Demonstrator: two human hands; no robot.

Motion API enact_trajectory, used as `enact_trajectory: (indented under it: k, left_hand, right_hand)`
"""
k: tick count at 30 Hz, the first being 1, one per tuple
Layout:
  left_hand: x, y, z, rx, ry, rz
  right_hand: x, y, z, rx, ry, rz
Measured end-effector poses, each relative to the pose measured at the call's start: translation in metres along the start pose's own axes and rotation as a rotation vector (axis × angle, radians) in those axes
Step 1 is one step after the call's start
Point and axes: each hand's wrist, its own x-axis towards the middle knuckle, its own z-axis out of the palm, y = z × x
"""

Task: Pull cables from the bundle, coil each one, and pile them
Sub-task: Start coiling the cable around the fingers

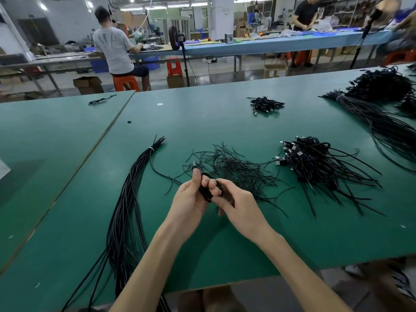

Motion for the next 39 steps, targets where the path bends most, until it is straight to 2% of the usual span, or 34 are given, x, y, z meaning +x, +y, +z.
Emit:
enact_trajectory:
  k: [2,8,13,19,24,27,31,36,39]
  left_hand:
    - [-0.002,-0.002,0.001,-0.063,0.047,-0.034]
    - [0.000,-0.004,0.013,-0.180,0.095,-0.099]
    - [0.001,-0.008,0.004,-0.124,0.060,-0.106]
    - [0.003,-0.005,-0.006,0.155,0.019,0.005]
    - [-0.002,-0.009,-0.009,0.461,0.090,0.164]
    - [-0.002,-0.010,-0.012,0.591,0.139,0.203]
    - [-0.001,-0.009,-0.016,0.489,0.085,0.188]
    - [-0.001,-0.009,-0.022,0.380,-0.075,0.203]
    - [-0.001,-0.011,-0.025,0.389,-0.035,0.206]
  right_hand:
    - [0.000,-0.002,0.002,-0.006,-0.067,-0.018]
    - [-0.004,-0.006,-0.002,-0.010,-0.085,-0.048]
    - [-0.003,-0.006,0.000,-0.064,-0.097,-0.010]
    - [-0.008,-0.010,0.004,-0.222,-0.047,-0.027]
    - [-0.008,-0.009,0.003,-0.274,-0.038,-0.018]
    - [-0.007,-0.009,0.003,-0.296,-0.038,-0.007]
    - [-0.006,-0.010,0.001,-0.263,-0.038,0.017]
    - [-0.005,-0.013,-0.003,-0.233,-0.015,0.009]
    - [-0.006,-0.011,-0.003,-0.224,-0.043,-0.003]
